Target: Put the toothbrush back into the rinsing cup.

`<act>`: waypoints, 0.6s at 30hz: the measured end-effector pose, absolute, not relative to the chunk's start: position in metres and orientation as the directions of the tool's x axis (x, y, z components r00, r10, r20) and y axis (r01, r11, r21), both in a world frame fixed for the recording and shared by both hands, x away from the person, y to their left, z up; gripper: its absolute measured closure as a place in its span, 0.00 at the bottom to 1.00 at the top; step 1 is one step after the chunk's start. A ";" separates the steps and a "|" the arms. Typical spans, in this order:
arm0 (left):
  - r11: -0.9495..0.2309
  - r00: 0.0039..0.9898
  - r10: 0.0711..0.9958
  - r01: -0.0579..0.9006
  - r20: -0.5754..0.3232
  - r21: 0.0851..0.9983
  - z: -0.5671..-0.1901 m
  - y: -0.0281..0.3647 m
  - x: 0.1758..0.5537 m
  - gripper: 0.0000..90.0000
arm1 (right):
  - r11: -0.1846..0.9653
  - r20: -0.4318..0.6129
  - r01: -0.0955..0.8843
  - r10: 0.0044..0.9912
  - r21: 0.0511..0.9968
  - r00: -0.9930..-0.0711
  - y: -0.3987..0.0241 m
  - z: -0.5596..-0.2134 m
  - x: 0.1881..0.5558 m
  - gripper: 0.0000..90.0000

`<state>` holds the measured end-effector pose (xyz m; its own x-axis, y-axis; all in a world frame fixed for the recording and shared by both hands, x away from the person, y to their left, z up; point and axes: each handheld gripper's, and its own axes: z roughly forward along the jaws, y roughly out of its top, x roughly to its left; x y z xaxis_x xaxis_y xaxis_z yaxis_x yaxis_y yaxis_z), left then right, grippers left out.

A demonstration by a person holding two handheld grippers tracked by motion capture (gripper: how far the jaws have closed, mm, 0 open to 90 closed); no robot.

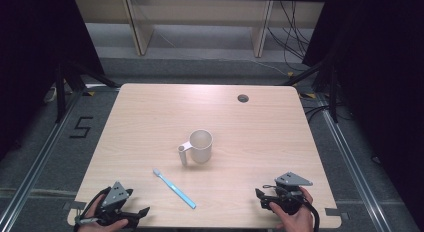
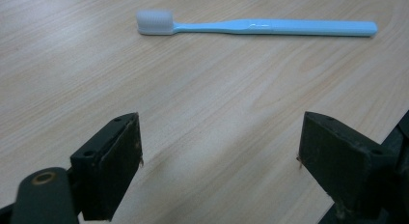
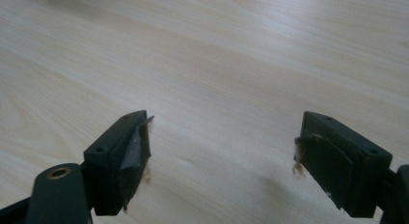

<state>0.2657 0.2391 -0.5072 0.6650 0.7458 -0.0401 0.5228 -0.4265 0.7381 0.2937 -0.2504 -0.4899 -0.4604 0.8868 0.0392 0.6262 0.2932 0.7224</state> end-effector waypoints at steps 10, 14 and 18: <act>-0.307 0.606 0.781 0.586 -0.154 0.750 -0.507 0.236 0.273 0.16 | 0.292 0.039 0.627 0.888 0.722 -0.458 -0.249 -0.489 0.293 0.23; -0.307 0.597 0.786 0.602 -0.160 0.737 -0.507 0.223 0.277 0.16 | 0.288 0.056 0.624 0.880 0.727 -0.472 -0.248 -0.491 0.293 0.23; -0.358 0.619 0.774 0.603 -0.135 0.713 -0.506 0.202 0.283 0.16 | 0.290 0.048 0.631 0.886 0.720 -0.462 -0.247 -0.491 0.292 0.23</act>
